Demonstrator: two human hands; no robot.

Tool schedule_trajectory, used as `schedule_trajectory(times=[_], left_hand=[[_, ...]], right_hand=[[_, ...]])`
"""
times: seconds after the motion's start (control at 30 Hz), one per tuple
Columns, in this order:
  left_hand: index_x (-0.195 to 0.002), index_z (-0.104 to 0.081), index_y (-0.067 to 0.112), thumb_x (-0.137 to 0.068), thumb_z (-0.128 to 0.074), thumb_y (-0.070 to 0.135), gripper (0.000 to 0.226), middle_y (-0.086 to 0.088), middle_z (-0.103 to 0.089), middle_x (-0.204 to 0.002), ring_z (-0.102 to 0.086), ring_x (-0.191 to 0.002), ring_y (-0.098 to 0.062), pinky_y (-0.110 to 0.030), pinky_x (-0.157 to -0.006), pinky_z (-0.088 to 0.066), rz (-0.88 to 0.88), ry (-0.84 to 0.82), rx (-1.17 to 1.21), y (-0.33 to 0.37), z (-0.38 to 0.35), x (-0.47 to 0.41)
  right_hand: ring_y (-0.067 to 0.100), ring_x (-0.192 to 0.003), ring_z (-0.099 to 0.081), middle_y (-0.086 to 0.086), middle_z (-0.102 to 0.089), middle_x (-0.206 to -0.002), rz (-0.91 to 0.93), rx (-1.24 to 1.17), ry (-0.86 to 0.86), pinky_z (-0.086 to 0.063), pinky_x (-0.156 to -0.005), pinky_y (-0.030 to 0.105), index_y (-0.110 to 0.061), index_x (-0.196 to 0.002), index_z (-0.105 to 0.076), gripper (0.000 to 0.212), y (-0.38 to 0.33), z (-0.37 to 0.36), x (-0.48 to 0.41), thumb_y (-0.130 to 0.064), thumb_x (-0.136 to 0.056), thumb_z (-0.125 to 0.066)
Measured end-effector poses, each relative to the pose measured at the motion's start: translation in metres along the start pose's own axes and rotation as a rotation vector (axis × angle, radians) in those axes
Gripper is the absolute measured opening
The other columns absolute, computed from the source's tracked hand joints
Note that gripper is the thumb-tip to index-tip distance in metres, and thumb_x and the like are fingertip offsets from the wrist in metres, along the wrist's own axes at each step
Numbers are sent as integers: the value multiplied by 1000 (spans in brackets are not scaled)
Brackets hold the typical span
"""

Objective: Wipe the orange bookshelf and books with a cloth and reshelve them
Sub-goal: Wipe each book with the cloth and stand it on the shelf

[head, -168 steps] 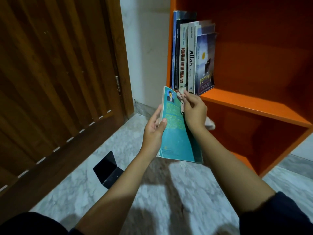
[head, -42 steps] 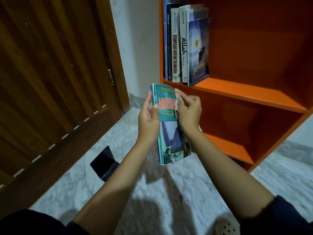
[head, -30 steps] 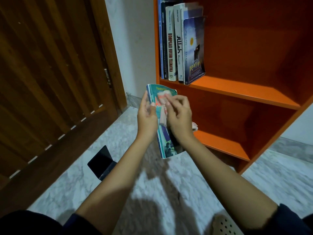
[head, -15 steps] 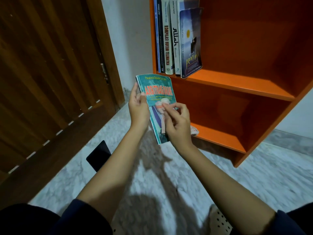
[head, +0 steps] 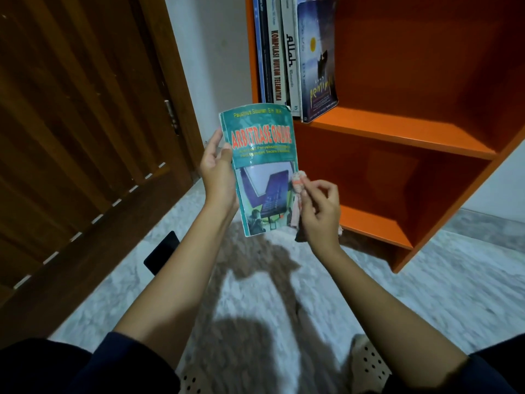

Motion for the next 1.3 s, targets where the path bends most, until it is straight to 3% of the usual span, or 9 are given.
schedule_trajectory(times=[0.07,0.17,0.33,0.47,0.67,0.8,0.9,1.07,1.3], left_hand=[[-137,-43,12,-97,-41,1,42,-16,-55,-132,-63,-85,-17,-29,-70,-56,9,-41,5,-2,-10,3],[-136,-45,13,-97,-41,1,41,-9,-62,-120,-65,-82,-14,-29,-69,-57,-1,-92,10,0,-28,5],[-127,-50,21,-96,-42,1,37,-17,-55,-131,-64,-87,-17,-25,-65,-57,-107,-165,-3,18,-70,-2],[-126,-47,30,-98,-42,4,39,-4,-55,-132,-62,-105,-17,-28,-80,-57,-255,-230,-9,30,-116,-8],[-131,-37,46,-99,-42,17,44,29,-37,-141,-34,-137,-4,-41,-110,-37,-544,-333,-237,31,-180,-37],[-142,-11,45,-100,-37,22,54,29,-10,-151,-8,-144,-1,-22,-115,-22,-772,-334,-424,24,-204,-58],[-148,2,36,-100,-35,26,61,33,9,-151,8,-145,-7,-32,-119,-17,-896,-293,-527,14,-212,-79],[-147,3,14,-100,-31,29,60,8,4,-156,5,-147,-16,-36,-120,-8,-1060,-215,-604,4,-217,-95],[-143,-14,5,-99,-32,20,51,-10,-12,-153,-9,-145,-20,-51,-116,-19,-1146,-90,-578,1,-225,-96]], right_hand=[[10,-102,-49,7,-51,-111,-156,-39,-17,-38,-86,10,-15,-131,-54,35,14,0,-16,-12,-96,-49],[10,-126,-47,-5,-52,-135,-350,-244,-143,-39,-106,32,-21,-136,-48,38,29,-8,-39,-27,-99,-46],[6,-103,-62,2,-62,-124,-348,-442,-190,-52,-76,19,-20,-130,-51,38,17,12,-85,-12,-93,-55],[24,-113,-59,11,-60,-128,-282,-409,-136,-54,-86,33,-23,-127,-52,41,18,32,-137,-6,-89,-59],[22,-118,-57,7,-60,-128,-161,-366,-93,-50,-95,42,-23,-126,-54,42,20,57,-224,-2,-90,-57],[17,-105,-62,7,-63,-122,-146,-318,-133,-55,-77,22,-20,-126,-55,39,32,47,-271,-4,-90,-58],[15,-95,-66,10,-65,-114,-153,-338,-179,-56,-75,22,-16,-122,-56,35,44,27,-290,-2,-90,-57],[-5,-71,-65,-15,-72,-77,-169,-371,-220,-47,-57,7,-19,-100,-61,23,61,3,-302,1,-92,-53],[19,-113,-58,13,-59,-128,-145,-422,-157,-48,-98,31,-1,-134,-46,40,66,-19,-322,2,-95,-46]])
Point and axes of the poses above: each hand's wrist, its own x-axis away from the middle knuckle, its own z-axis out of the back of the hand, y = z × x, the point moved 10 cm from there along -x, towards the middle knuckle
